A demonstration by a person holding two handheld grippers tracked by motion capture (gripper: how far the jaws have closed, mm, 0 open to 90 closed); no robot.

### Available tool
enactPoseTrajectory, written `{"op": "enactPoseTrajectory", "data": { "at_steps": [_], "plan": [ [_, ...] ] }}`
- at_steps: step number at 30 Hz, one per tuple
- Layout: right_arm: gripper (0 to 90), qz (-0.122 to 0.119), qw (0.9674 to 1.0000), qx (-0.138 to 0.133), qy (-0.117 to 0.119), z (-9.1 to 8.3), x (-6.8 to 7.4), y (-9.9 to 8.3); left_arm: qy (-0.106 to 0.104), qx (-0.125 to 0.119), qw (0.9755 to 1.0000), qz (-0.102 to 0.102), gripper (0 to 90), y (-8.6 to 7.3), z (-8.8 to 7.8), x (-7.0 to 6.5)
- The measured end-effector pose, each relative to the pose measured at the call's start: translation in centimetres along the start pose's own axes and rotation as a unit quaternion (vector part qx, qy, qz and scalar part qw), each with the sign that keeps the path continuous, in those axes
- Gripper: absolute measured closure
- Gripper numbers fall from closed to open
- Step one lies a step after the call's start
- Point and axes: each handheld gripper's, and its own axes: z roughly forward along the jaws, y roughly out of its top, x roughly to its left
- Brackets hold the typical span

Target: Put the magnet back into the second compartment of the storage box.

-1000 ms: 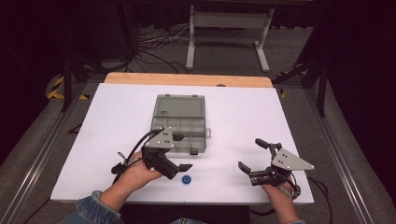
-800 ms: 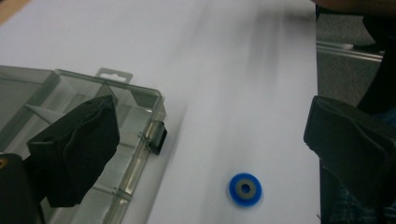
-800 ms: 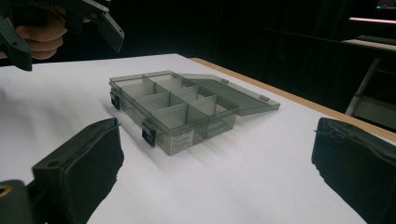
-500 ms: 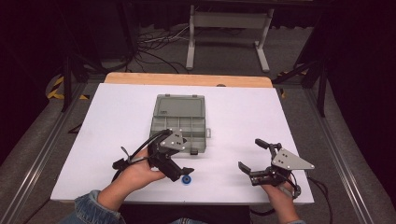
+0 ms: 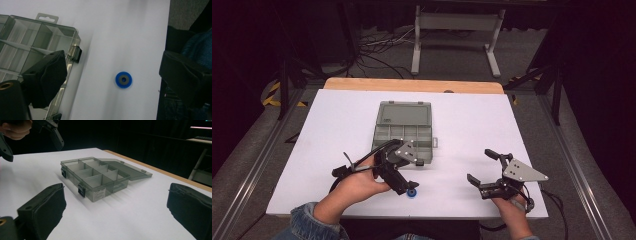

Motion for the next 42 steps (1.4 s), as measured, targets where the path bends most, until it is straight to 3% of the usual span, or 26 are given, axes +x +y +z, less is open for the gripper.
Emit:
{"op": "enactPoseTrajectory", "data": {
  "at_steps": [8,19,24,34,42],
  "plan": [
    [2.5,0.002,1.0,0.002,0.001,0.0,0.0,0.0,-0.014,0.015,0.9998,0.001,12.2,0.2,0.5,0.0],
    [2.4,0.005,1.0,0.002,0.002,0.0,0.0,-0.1,-0.035,0.036,0.9987,0.004,12.0,0.1,2.8,-0.3],
    [2.4,0.005,1.0,0.001,0.002,0.0,0.0,-0.1,-0.045,0.056,0.9973,0.011,12.0,0.0,3.9,-0.5],
    [2.5,0.005,1.0,0.002,0.003,0.0,0.0,-0.1,-0.056,0.079,0.9953,0.005,12.1,-0.5,5.2,-0.5],
    [2.4,0.005,1.0,0.004,0.005,0.0,0.0,-0.1,-0.068,0.109,0.9917,0.012,12.3,-0.8,6.1,-0.4]
  ]
}}
